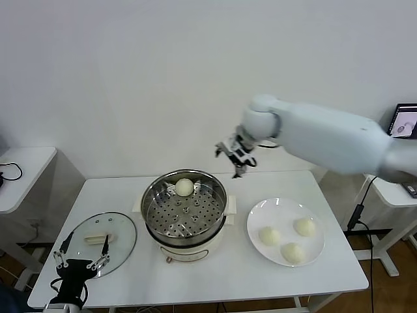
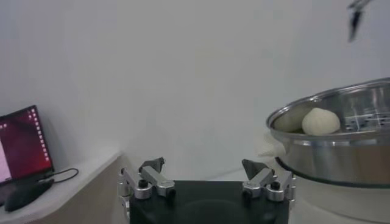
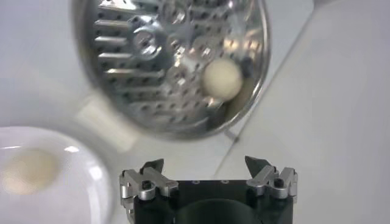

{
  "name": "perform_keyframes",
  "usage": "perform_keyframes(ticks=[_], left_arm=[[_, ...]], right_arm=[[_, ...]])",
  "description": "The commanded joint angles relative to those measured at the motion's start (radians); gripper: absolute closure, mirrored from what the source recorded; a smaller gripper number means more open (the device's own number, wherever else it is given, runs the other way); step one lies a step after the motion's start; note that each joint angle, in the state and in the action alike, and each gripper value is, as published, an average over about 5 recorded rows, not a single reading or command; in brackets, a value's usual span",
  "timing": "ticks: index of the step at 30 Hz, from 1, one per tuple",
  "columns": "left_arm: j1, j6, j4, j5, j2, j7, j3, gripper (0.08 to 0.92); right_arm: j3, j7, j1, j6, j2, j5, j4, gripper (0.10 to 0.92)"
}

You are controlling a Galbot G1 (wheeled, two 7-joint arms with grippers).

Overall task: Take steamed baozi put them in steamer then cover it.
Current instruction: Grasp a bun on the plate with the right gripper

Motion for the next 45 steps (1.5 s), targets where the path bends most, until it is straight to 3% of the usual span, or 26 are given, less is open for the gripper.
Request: perform_keyframes(ticks=[1, 9, 18, 33, 45], left_arm=[[-0.018, 0.007, 0.013, 0.002, 0.010, 0.003, 0.017, 0.177], [-0.021, 0.016, 0.011, 0.009, 0.013, 0.006, 0.014, 0.177], [-0.015, 0.019, 0.008, 0.008, 0.014, 0.008, -0.003, 0.177], [-0.010, 0.018, 0.014, 0.008, 0.004, 0.009, -0.014, 0.177], [-0.013, 0.018, 0.018, 0.010, -0.001, 0.009, -0.009, 0.177]], right_arm=[[0.004, -0.004, -0.087, -0.145, -0.365, 0.000, 0.226, 0.203], [0.089, 0.004, -0.307, -0.143, -0.416, -0.079, 0.225, 0.202], [0.181, 0.012, -0.479, -0.154, -0.354, -0.130, 0.182, 0.203], [0.231, 0.023, -0.576, -0.154, -0.194, -0.186, 0.008, 0.202], [0.259, 0.032, -0.614, -0.159, -0.163, -0.209, -0.037, 0.204]])
